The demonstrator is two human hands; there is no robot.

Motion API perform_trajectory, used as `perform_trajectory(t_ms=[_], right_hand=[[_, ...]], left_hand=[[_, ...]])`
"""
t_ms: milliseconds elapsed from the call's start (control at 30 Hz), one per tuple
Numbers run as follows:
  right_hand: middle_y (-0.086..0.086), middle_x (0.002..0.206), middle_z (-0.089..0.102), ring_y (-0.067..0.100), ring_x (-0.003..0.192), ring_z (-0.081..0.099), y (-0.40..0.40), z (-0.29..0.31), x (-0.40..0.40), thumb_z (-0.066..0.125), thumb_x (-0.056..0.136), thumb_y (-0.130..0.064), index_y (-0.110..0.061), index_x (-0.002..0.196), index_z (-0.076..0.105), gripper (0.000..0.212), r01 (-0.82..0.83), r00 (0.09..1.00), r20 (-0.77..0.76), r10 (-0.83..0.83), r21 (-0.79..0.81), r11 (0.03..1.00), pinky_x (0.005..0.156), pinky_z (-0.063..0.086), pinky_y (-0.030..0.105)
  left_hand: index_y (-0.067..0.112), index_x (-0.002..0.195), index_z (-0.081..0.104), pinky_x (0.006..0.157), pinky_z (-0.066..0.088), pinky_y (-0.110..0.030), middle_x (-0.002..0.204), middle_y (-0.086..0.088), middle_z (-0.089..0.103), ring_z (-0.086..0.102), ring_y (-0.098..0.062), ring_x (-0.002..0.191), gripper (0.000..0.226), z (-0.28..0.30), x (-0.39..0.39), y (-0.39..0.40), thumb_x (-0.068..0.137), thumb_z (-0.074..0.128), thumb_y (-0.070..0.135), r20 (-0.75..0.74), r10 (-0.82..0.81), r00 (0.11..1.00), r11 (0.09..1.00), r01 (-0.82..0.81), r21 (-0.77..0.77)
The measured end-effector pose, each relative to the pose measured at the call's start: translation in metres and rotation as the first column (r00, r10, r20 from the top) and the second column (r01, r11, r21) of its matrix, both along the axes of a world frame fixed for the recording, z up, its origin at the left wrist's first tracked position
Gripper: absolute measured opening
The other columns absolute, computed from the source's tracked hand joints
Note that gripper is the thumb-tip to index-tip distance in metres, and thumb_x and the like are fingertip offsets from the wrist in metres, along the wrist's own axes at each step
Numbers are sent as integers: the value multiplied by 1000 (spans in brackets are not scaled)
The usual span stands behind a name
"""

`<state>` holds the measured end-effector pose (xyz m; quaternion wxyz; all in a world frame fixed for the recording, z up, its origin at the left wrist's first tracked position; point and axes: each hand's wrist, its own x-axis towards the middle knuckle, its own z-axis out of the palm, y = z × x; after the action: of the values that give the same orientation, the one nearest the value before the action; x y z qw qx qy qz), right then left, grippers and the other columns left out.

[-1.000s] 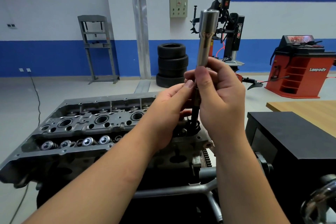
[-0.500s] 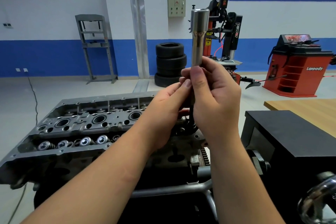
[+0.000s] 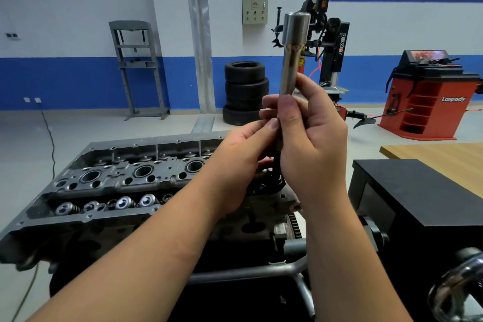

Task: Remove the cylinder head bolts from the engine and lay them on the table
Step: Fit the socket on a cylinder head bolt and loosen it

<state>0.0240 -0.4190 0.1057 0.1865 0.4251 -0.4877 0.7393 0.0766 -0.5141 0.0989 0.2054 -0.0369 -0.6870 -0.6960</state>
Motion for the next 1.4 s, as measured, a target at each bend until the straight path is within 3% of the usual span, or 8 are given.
perform_trajectory(t_ms=[133,300,500,633,800,1000,1167,1400], right_hand=[[-5,97,73,18,93,71,1,2,2,57,100,-27,-26,123,62,23,-10,1000,-13,10,15,1000,83,58,37],[-5,95,72,22,91,71,-1,-1,3,62,99,-21,-8,118,67,24,61,998,-12,-61,-5,998,80,59,47],[2,102,75,18,98,72,5,2,-1,53,101,-20,-12,135,53,35,-70,996,57,69,14,997,87,58,37],[-7,94,72,17,88,70,2,5,7,63,98,-31,-17,121,64,27,56,998,-18,-55,33,998,78,57,35],[-5,88,72,18,84,71,-2,2,8,65,97,-28,-22,105,68,11,172,985,27,-171,-41,984,75,59,44],[-1,91,74,14,84,73,3,4,4,59,99,-28,-19,116,58,20,141,989,45,-139,-28,990,76,60,40],[-4,87,71,18,84,71,2,5,6,68,93,-32,-19,111,64,23,70,998,6,-70,54,996,76,59,47],[-3,95,74,17,93,72,1,3,0,54,101,-30,-25,117,57,17,49,999,-5,-49,78,996,82,59,42]], left_hand=[[7,120,67,79,57,-32,104,-11,75,70,-18,92,43,1,1,0,95,61,41,-18,21,1000,1000,-21,-13],[7,118,66,88,51,-48,103,-13,73,67,-25,93,50,2,4,0,89,70,47,-32,86,996,996,-87,-22],[20,115,71,89,59,-29,115,-7,77,72,-14,103,30,-1,1,0,109,45,35,-5,7,1000,999,-7,-36],[13,122,69,80,60,-29,108,-5,78,73,-17,94,41,2,3,-1,97,58,44,-14,-12,1000,999,12,-32],[14,104,64,71,54,-34,87,-3,71,67,-13,75,41,0,3,0,82,68,48,-52,53,997,998,-55,-38],[13,119,69,96,54,-39,106,-4,76,70,-17,99,49,0,1,-1,91,53,50,-32,27,999,999,-28,-23],[5,125,63,85,54,-42,111,-24,71,68,-24,94,54,0,3,0,86,68,42,-56,64,996,998,-64,1],[19,116,70,93,57,-37,110,-5,77,72,-18,104,38,1,2,0,97,52,47,-4,6,1000,1000,-7,-18]])
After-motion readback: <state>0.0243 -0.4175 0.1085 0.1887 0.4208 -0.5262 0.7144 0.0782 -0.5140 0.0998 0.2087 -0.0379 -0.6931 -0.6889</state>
